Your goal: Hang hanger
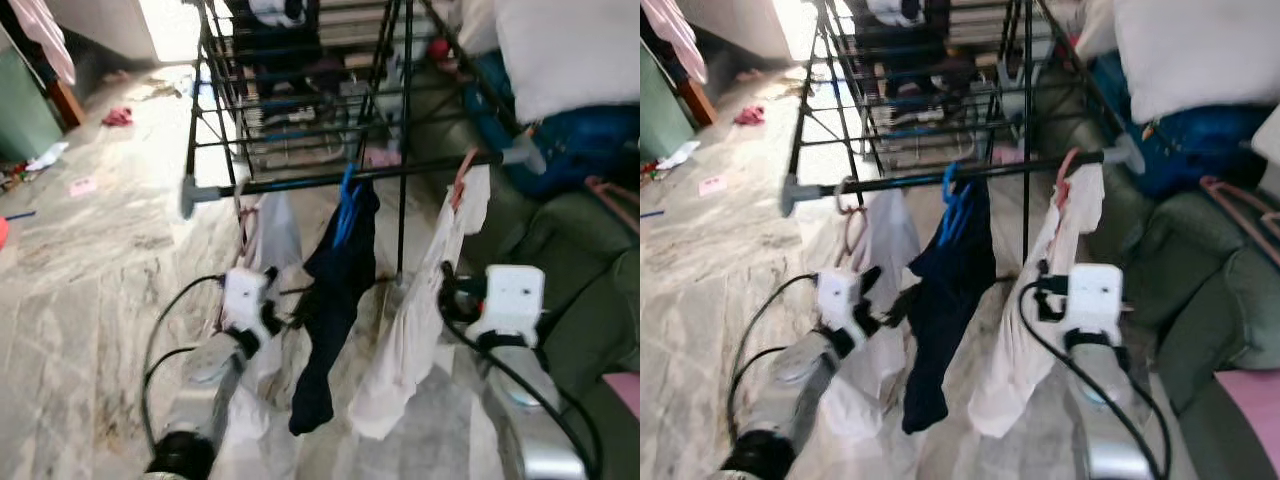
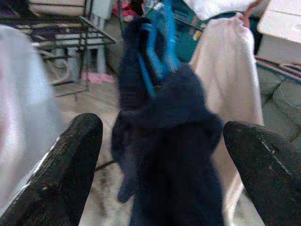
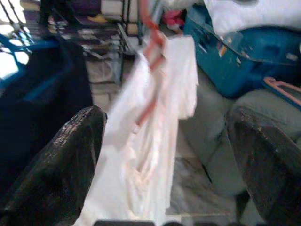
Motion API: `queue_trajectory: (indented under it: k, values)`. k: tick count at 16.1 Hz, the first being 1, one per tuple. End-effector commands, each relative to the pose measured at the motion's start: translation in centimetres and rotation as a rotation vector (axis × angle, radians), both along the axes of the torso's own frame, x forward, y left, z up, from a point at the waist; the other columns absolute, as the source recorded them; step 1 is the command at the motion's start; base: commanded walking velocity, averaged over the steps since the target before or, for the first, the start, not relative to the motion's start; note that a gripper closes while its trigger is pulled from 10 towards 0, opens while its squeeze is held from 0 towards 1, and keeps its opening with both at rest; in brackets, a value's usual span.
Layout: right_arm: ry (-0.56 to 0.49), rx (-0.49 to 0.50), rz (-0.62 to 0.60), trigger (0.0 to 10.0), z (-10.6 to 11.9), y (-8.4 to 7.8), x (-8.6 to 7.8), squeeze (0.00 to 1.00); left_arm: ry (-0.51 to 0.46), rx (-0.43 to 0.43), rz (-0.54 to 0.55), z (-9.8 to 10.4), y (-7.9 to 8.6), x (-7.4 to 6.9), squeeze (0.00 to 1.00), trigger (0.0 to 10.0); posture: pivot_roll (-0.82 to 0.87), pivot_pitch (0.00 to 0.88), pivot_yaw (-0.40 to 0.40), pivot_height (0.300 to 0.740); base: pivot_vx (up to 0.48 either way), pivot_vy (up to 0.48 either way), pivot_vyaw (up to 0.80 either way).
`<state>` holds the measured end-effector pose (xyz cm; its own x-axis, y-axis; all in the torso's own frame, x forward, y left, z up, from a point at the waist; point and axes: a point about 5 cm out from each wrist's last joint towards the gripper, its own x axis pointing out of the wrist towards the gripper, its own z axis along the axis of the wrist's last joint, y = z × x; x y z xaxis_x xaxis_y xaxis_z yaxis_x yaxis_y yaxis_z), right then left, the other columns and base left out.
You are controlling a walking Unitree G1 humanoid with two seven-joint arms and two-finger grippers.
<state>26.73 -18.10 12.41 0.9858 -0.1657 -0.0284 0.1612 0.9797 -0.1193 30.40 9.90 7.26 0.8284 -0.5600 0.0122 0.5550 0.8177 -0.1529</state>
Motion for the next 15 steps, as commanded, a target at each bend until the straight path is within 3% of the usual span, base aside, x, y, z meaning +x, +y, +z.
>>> queue_trajectory:
  k: [1, 8, 12, 15]
  values:
    - [0.013, 0.014, 0.009, 10.0, -0.2, 0.3, 0.0, 0.00, 0.009, 0.018, 0.006, -0.3, 0.6, -0.2, 0.00, 10.0, -0.08, 0.107, 0.056, 0.740, 0.000, 0.000, 0.00]
    - [0.109, 0.037, 0.045, 10.0, -1.4, 0.6, 1.9, 0.00, 0.022, 0.031, -0.078, -0.6, 0.9, -1.4, 0.00, 10.0, -0.05, 0.167, 0.082, 0.740, 0.000, 0.000, 0.00]
    - [0.146, 0.046, 0.065, 10.0, -1.3, 1.0, 5.3, 0.00, 0.021, 0.064, -0.101, -0.6, 1.6, -2.0, 0.00, 10.0, -0.01, 0.189, 0.100, 0.740, 0.000, 0.000, 0.00]
    - [0.116, 0.055, 0.093, 10.0, 0.0, 1.9, 7.4, 0.00, 0.011, 0.071, -0.096, -0.1, 2.2, -2.0, 0.00, 10.0, 0.02, 0.187, 0.104, 0.740, 0.000, 0.000, 0.00]
